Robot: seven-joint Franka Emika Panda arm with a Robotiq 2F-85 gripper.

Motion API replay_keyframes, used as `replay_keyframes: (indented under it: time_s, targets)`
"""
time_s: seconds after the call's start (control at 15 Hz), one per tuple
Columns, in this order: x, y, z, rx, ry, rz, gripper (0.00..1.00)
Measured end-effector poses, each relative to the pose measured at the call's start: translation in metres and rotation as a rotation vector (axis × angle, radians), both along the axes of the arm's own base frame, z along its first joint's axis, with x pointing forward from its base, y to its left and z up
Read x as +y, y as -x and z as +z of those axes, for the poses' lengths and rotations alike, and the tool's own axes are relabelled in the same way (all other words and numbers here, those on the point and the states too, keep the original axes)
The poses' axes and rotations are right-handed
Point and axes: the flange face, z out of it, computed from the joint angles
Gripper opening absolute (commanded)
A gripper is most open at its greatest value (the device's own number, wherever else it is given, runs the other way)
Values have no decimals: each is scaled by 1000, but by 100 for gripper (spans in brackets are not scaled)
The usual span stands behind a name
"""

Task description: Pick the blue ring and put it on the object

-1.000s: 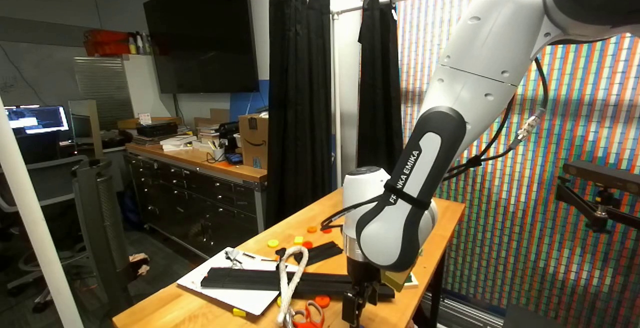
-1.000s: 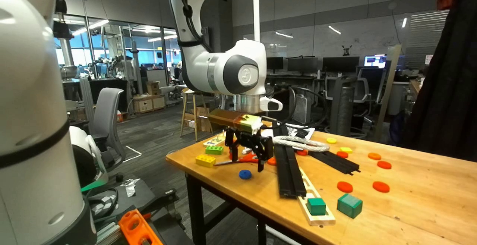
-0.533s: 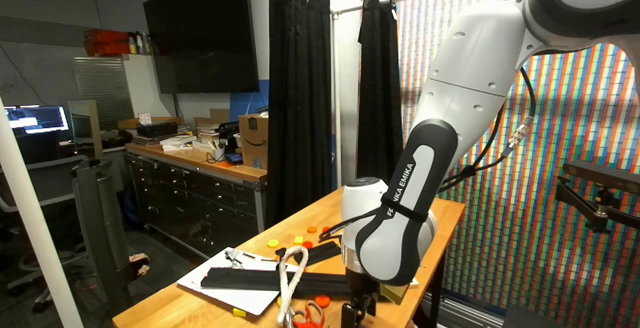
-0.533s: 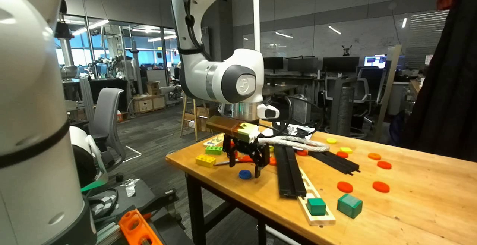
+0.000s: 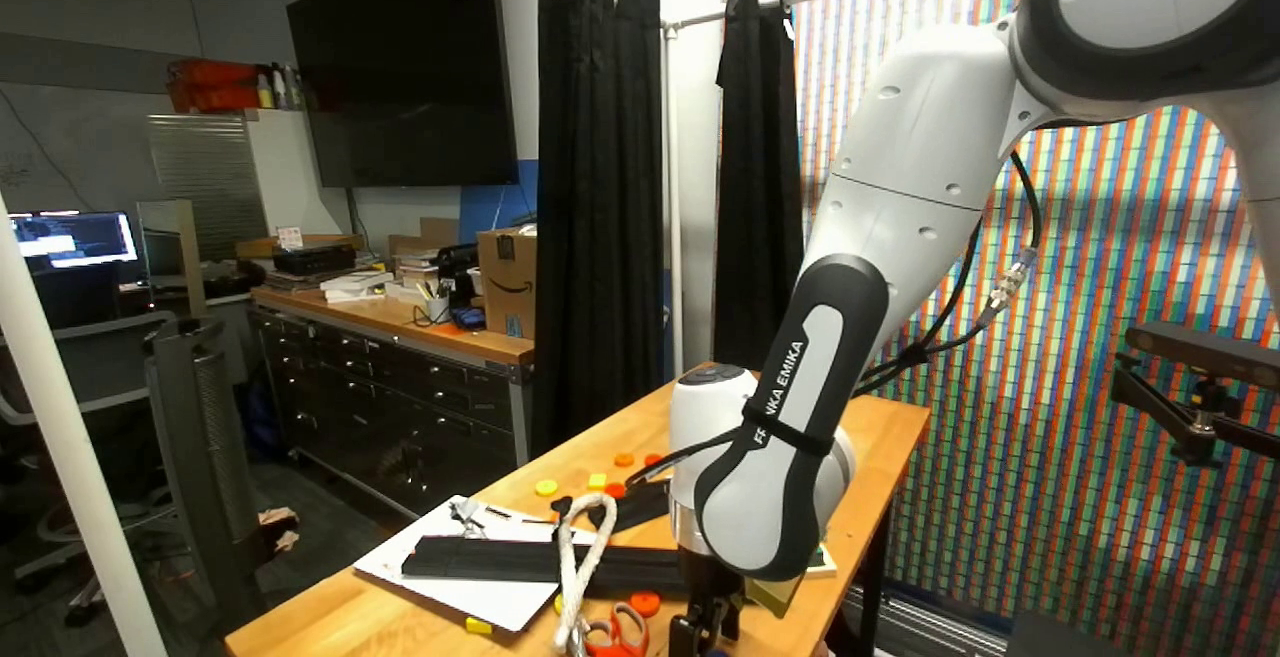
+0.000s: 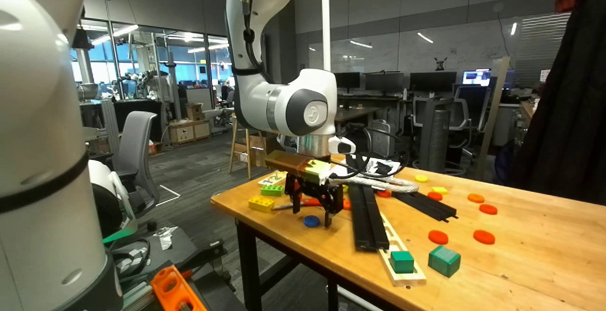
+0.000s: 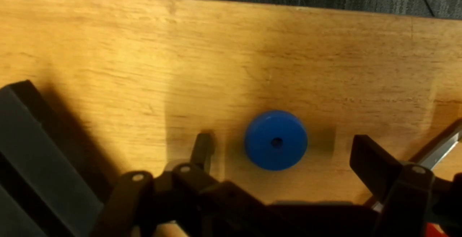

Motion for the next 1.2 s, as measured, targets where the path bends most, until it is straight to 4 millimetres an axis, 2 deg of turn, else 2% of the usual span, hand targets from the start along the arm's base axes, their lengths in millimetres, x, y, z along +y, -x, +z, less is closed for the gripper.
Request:
replay_keyframes:
  time_s: [0.33,0.4,0.47,0.6,0.8,1.0,1.2]
  targets:
    - [1,-4,-6,6,-2,-1,100]
    - [1,-4,-6,6,-2,-1,96]
    - [1,-4,-6,6,-2,-1,74]
    - [1,-5,-6,5,-1,-2,70]
    - [-4,-7,-4,0,2,-9,45]
    - [-1,-7,-2,-7,1,-2,23]
    - [4,-7,-1,-8,1,9,25]
